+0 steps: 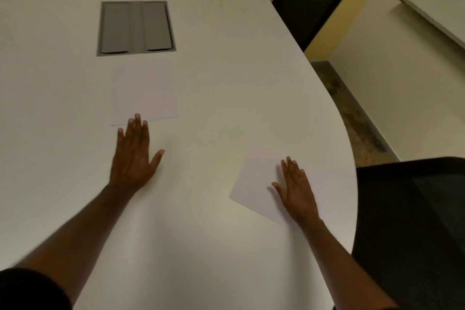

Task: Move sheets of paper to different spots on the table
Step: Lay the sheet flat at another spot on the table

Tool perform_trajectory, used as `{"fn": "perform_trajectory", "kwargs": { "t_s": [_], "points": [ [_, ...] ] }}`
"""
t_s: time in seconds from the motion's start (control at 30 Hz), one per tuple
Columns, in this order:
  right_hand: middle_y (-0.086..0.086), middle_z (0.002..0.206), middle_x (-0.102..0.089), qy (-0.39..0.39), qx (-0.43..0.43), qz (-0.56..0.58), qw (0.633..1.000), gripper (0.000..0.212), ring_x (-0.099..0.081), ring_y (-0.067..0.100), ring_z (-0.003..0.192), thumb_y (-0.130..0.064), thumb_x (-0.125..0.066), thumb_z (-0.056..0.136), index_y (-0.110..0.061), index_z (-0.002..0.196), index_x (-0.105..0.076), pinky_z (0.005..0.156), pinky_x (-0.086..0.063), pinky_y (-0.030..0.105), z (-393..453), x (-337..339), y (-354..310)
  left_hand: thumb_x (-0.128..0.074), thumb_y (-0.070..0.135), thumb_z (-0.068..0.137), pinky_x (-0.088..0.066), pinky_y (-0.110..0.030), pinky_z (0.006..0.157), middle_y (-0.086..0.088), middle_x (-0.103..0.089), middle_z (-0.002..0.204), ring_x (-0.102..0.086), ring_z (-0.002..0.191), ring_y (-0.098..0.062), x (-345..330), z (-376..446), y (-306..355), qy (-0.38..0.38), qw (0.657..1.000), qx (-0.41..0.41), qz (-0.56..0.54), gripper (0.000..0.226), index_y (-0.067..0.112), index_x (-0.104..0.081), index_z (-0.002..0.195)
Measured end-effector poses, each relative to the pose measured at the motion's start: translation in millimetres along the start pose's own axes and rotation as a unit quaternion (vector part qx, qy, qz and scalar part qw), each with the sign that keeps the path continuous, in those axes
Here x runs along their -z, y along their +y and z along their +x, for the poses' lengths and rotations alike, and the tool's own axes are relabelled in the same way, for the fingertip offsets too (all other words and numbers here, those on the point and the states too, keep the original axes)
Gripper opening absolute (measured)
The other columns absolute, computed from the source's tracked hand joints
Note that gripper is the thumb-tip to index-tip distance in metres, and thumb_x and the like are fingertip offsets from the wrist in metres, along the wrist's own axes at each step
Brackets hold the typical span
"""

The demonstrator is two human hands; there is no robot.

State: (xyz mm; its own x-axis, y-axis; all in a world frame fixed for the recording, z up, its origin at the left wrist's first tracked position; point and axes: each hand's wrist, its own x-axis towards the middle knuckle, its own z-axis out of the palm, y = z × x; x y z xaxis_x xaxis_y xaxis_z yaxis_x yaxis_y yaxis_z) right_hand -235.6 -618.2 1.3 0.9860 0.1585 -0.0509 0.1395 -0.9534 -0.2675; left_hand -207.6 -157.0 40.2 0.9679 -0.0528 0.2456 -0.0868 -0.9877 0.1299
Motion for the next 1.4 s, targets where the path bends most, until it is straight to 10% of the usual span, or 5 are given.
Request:
{"fn": "perform_trajectory", "kwargs": {
  "t_s": [0.6, 1.03, 1.4],
  "points": [
    [0.005, 0.169, -0.016, 0.07, 0.165, 0.045, 0.983, 0.069, -0.011, 0.02, 0.157, -0.055, -0.029, 0.103, -0.016, 0.16, -0.023, 0.127, -0.011, 0.04, 264, 15, -205, -0.002, 0.065, 0.1, -0.014, -0.055, 0.126, -0.02, -0.01, 0.168, -0.011, 0.156, -0.035, -44, 76, -126, -0.098, 0.982, 0.15, -0.053, 0.089, 0.001, -0.017, 0.159],
    [0.003, 0.16, -0.041, -0.037, 0.199, 0.05, 0.978, 0.037, -0.035, 0.024, 0.147, -0.03, -0.057, 0.1, -0.018, 0.134, -0.062, 0.118, -0.03, 0.038, 450, -54, -333, -0.003, 0.068, 0.098, -0.006, -0.051, 0.128, -0.011, -0.002, 0.17, -0.003, 0.157, -0.024, -103, 133, -170, -0.056, 0.985, 0.163, -0.029, 0.088, 0.007, -0.008, 0.161],
    [0.006, 0.168, -0.019, -0.069, 0.178, 0.0, 0.982, 0.072, -0.013, 0.025, 0.156, -0.049, -0.044, 0.103, -0.017, 0.162, -0.015, 0.125, -0.013, 0.042, 487, -78, -346, 0.002, 0.067, 0.098, -0.01, -0.057, 0.126, -0.015, -0.01, 0.168, -0.009, 0.157, -0.028, -109, 135, -169, -0.06, 0.986, 0.157, 0.002, 0.09, 0.005, -0.016, 0.16]
  ]
}}
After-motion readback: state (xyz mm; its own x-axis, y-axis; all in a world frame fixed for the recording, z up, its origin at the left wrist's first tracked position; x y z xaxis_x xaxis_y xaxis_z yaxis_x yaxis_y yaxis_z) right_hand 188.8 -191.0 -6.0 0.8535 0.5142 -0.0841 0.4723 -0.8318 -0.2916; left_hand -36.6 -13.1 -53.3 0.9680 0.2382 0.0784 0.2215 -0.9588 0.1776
